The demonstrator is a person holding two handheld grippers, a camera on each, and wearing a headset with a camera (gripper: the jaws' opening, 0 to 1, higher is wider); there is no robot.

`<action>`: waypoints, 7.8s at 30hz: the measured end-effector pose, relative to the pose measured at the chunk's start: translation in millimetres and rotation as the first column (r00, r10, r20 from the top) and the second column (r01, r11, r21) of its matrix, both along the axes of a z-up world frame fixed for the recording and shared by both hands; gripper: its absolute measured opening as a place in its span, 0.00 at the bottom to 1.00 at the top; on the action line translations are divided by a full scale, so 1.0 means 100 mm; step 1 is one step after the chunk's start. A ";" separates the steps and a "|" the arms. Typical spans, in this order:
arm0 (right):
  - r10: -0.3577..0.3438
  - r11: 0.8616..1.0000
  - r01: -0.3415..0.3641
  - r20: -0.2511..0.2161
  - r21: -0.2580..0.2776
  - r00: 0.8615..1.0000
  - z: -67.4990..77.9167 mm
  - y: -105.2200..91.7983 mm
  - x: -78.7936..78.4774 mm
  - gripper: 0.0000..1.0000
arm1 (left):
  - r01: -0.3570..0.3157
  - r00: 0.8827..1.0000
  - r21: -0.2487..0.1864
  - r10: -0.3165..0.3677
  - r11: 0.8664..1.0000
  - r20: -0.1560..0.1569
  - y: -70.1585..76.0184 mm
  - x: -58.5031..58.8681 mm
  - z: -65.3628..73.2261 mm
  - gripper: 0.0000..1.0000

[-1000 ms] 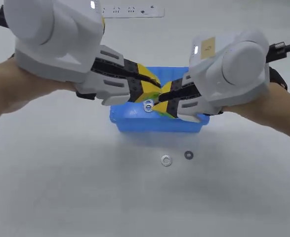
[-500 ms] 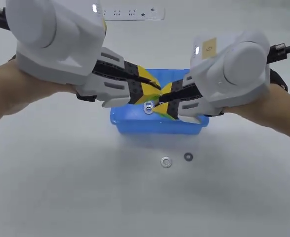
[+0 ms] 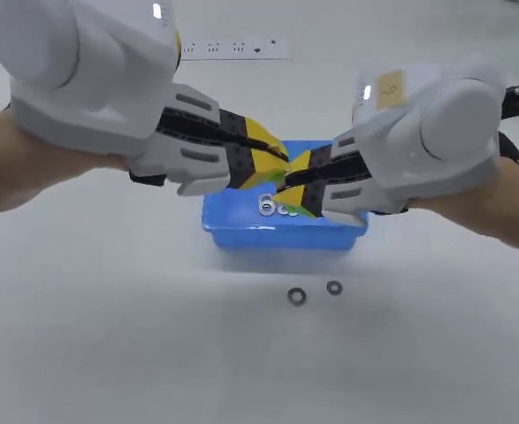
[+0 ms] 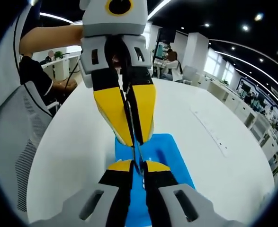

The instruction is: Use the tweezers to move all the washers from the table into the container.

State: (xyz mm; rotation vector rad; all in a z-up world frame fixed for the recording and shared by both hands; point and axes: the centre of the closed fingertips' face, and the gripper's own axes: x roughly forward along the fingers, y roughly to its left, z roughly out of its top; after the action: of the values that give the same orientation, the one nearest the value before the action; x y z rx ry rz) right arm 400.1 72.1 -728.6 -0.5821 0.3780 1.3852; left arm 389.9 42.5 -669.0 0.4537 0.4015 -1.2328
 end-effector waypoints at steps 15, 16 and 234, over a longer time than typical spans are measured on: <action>0.022 1.000 -0.021 0.036 -0.011 0.999 0.15 -0.11 -0.41 0.10 | 0.013 1.000 -0.010 -0.012 1.000 0.022 -0.14 -0.45 0.17 0.07; 0.022 1.000 -0.022 0.033 -0.010 0.999 0.14 -0.12 -0.43 0.10 | 0.015 1.000 -0.008 -0.015 1.000 0.020 -0.16 -0.47 0.17 0.07; 0.014 0.997 -0.014 0.005 0.079 1.000 0.34 -0.16 -0.40 0.09 | 0.067 0.996 0.051 -0.070 0.996 0.054 -0.23 -0.37 0.27 0.07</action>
State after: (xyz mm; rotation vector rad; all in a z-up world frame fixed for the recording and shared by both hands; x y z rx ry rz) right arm 360.0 56.0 -694.9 -0.5235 0.3139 1.4057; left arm 352.7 19.8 -642.4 0.5469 0.3725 -1.2763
